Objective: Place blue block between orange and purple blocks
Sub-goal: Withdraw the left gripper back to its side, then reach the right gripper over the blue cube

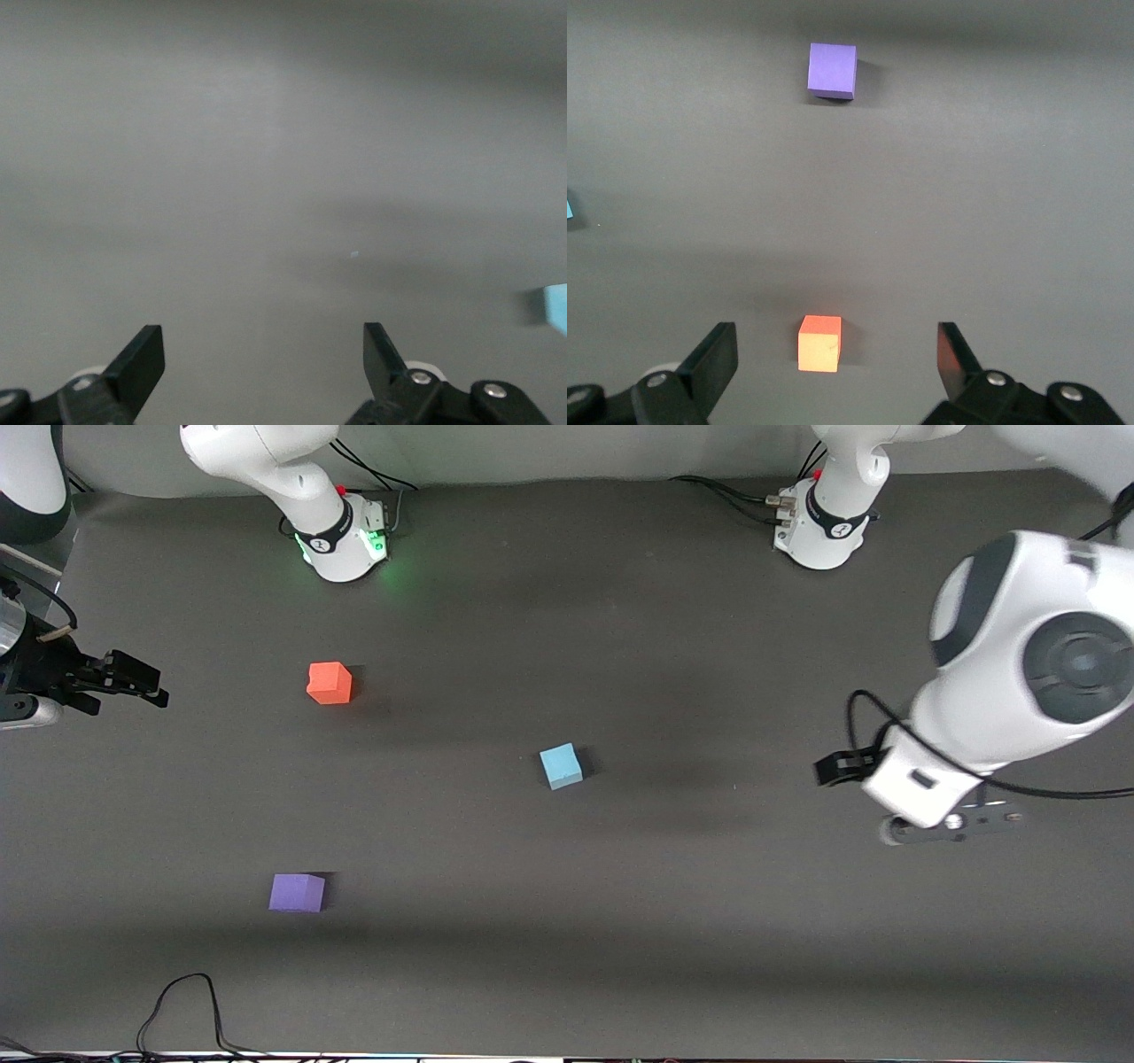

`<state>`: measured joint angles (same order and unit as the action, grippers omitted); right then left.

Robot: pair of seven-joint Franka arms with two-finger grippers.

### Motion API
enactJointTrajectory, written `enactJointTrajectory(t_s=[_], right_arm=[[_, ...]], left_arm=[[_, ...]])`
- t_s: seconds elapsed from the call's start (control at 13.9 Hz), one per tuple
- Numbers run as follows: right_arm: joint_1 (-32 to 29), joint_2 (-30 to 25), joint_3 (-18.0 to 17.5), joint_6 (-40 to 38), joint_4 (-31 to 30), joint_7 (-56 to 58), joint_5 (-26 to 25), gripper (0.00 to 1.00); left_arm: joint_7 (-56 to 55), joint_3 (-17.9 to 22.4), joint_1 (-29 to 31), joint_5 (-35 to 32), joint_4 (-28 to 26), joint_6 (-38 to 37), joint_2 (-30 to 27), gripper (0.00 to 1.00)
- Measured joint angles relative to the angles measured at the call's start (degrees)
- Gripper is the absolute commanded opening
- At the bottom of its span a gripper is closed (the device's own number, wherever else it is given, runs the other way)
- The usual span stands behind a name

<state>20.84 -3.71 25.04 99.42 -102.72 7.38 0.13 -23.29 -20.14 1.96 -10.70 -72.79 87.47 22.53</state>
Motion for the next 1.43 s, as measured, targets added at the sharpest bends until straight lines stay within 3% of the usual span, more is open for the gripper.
enactJointTrajectory(t_s=[0.36, 0.57, 0.72, 1.15, 1.43], right_arm=[[0.00, 0.01, 0.00, 0.30, -0.12, 0.00, 0.00, 1.00], [0.00, 0.05, 0.00, 0.33, -0.21, 0.43, 0.00, 1.00], [0.01, 0.12, -0.05, 0.36, -0.28, 1.43, 0.00, 1.00], [1.26, 1.14, -1.23, 1.09, -0.75, 1.77, 3.42, 1.00], [9.07, 2.29, -1.45, 4.65, -0.85, 0.24, 4.89, 1.00]], left_arm=[[7.32, 8.91, -1.20, 0.87, -11.66, 1.25, -10.73, 1.00], [12.52, 18.36, -5.28, 2.14, -18.04, 3.63, -16.26, 1.00], [13.49, 22.25, -7.22, 3.80, -19.47, 3.72, -17.74, 1.00], [13.65, 23.16, -9.34, 5.32, -20.29, 3.84, -18.22, 1.00], [14.80, 26.40, -9.31, 8.82, -21.11, 5.57, -18.34, 1.00]])
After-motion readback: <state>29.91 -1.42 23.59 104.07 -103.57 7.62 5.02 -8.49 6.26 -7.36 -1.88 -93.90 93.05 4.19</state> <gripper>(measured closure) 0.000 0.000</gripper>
